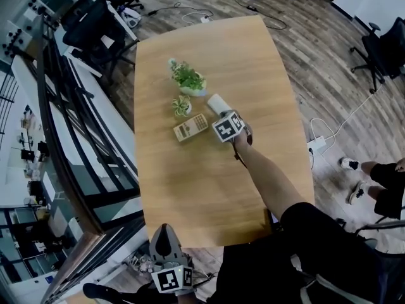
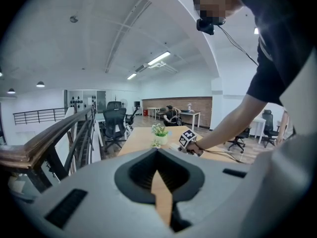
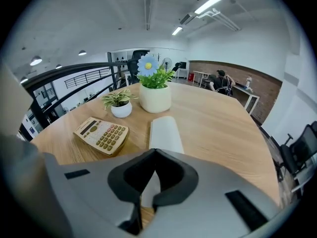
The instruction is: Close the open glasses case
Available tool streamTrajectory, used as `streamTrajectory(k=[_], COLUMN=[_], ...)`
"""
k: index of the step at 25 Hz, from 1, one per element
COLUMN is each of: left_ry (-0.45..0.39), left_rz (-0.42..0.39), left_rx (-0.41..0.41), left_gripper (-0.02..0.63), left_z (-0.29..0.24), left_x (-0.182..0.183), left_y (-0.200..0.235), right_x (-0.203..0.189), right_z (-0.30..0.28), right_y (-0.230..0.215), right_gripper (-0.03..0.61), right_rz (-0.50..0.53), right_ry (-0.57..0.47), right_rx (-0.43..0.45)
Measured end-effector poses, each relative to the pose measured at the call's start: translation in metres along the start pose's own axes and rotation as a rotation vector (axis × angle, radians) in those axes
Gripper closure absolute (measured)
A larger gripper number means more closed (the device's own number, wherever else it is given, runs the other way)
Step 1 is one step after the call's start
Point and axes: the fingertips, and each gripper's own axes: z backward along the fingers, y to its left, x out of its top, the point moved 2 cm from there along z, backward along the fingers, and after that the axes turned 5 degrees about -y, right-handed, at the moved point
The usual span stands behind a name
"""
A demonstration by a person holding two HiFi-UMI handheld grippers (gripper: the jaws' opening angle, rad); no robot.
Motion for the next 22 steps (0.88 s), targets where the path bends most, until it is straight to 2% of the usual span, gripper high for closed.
streamTrajectory(k=[3,6,9,11,15,18,22], left_ry=[-0.021,-0.043,-0.066,-0.083,-0.141,-0.188,-0.237], left_rz=[-0.001,-0.010,-0.023,-0.040,-0.060,-0.072,-0.096], left_rx=[0.014,0.027,0.038,0.040,0.047,0.052,0.045], left_gripper=[0.614,0.614,0.614,0.614,0.614,0.614,0.614], left_z=[0.006,0.009,0.009,0.008,-0.002,-0.009,-0.020], left_x=[0.005,0.010,0.014,0.020,0.037,0.048,0.068], left_y=[0.002,0.008,0.016,0.022,0.030,0.036,0.036], right_x=[0.000,0.008,0.027,0.039,0.060,0.055,0.042], right_z=[0.002,0.011,0.044,0.086,0.221,0.328,0.432], right_y=[0.000,-0.003,-0.004,-0.004,-0.016,-0.032,-0.048], right_gripper=[0.563,0.563,0.563,0.563,0.563,0.563,0.563], right_rz=[-0.013,-0.022,-0.068,-0.085,-0.058,-0.016,0.020], right_ry=[-0.009,-0.068,-0.201,-0.316,-0.571,-0.688,-0.769], right_rx=[0.008,0.021,0.079,0.130,0.217,0.179,0.022])
